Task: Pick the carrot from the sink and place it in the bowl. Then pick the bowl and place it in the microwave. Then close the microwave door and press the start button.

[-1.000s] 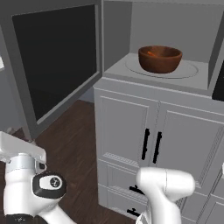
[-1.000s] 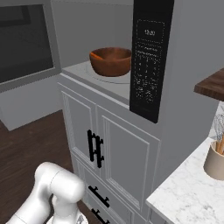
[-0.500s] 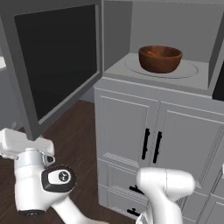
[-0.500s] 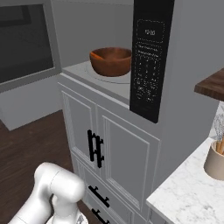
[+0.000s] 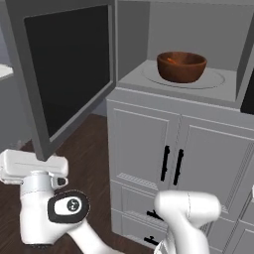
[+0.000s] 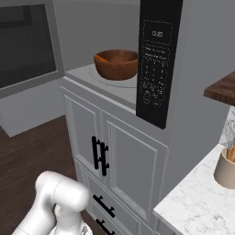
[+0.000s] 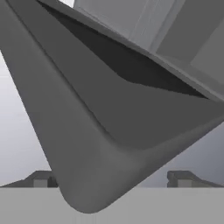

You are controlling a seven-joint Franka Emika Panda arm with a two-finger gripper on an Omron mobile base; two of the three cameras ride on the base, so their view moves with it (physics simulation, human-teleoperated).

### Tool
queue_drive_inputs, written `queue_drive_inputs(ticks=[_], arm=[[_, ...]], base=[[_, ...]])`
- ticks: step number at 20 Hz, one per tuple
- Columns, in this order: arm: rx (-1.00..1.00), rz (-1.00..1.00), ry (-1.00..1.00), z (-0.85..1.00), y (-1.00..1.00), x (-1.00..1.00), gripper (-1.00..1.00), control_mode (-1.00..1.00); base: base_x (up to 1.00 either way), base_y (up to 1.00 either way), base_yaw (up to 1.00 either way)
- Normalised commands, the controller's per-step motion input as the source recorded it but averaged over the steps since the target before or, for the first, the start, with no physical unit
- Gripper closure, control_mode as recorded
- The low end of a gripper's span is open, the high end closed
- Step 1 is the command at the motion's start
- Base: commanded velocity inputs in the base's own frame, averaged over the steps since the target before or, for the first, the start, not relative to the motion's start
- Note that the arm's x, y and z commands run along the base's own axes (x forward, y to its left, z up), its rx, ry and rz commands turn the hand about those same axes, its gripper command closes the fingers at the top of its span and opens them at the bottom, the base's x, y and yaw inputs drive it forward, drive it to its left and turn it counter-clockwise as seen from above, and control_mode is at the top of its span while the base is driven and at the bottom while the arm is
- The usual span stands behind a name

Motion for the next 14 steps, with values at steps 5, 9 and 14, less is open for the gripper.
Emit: queue_drive_inputs(ticks=[5, 9, 14], arm=[[0.53, 0.09, -0.17, 0.56, -0.92, -0.42, -1.0, -1.0], [0.52, 0.12, -0.21, 0.63, -0.91, -0.36, -1.0, -1.0], [0.48, 0.14, -0.28, 0.38, -0.93, -0.44, -1.0, -1.0]], base=[[0.0, 0.0, 0.0], [0.0, 0.0, 0.0], [0.0, 0.0, 0.0]])
